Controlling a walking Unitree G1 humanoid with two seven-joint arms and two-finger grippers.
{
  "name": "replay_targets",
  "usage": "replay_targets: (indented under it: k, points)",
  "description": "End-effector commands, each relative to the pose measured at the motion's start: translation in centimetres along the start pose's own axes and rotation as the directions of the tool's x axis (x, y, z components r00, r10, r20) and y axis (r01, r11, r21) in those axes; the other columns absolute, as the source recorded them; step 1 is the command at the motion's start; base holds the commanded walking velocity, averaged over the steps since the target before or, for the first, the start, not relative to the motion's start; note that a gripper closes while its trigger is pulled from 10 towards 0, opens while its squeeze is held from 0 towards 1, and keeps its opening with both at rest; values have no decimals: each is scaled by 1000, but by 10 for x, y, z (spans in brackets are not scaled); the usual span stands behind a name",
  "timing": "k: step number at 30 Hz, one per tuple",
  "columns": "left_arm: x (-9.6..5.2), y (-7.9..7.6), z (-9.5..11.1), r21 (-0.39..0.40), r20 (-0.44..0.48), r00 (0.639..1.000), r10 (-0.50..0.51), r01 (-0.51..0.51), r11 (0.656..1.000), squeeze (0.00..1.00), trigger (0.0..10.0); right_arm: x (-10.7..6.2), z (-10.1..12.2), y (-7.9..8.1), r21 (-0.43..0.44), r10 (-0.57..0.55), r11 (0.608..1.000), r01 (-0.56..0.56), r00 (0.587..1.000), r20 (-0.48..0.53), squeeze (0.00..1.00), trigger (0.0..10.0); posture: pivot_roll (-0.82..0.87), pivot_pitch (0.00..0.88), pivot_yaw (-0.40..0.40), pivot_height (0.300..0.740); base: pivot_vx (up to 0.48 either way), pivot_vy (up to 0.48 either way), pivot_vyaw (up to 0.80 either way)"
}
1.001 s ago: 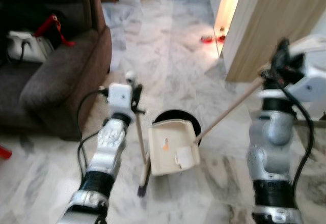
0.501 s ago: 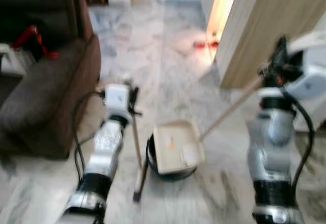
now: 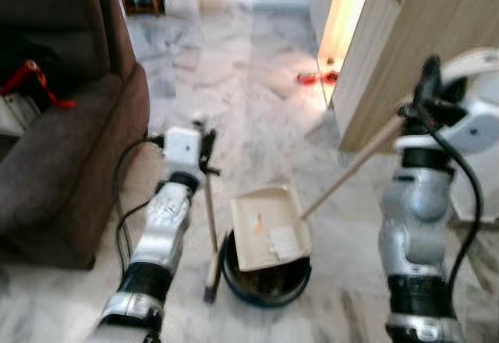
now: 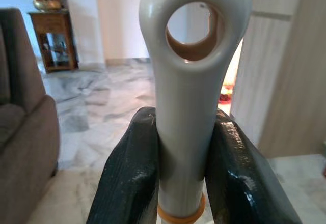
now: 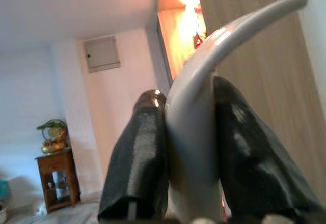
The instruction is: Sweep floor
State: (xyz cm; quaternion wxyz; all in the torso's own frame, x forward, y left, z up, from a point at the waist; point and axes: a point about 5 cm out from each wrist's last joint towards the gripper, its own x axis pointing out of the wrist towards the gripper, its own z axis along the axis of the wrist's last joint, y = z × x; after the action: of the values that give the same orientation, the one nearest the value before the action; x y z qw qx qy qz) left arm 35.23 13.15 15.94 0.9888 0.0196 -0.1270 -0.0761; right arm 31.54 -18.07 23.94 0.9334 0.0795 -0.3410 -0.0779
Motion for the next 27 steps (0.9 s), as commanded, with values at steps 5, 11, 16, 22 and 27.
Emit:
replay_targets:
  k: [5,11,16,22,27]
  points:
    - [4,-9,10,-5,47,998,-32,32,999,0,10000,6,15,1,45,-16,999,12,997,74,0,10000,112,56,-9,740,0,0,0]
    - [3,-8,9,-2,43,998,-35,35,999,0,10000,7,18,3,47,-12,999,8,996,86,0,10000,107,56,-7,740,0,0,0]
    - [3,-9,8,-2,42,999,-35,35,999,0,10000,1,20,24,48,95,994,-100,992,89,0,10000,107,47,-8,740,0,0,0]
    - [3,-11,9,-6,46,998,-38,38,999,0,10000,-3,25,35,-12,185,983,-185,976,114,0,10000,103,38,-6,740,0,0,0]
    - [4,-12,9,-4,48,998,-48,49,999,0,10000,-2,30,35,-28,174,985,-172,974,143,0,10000,100,26,-4,740,0,0,0]
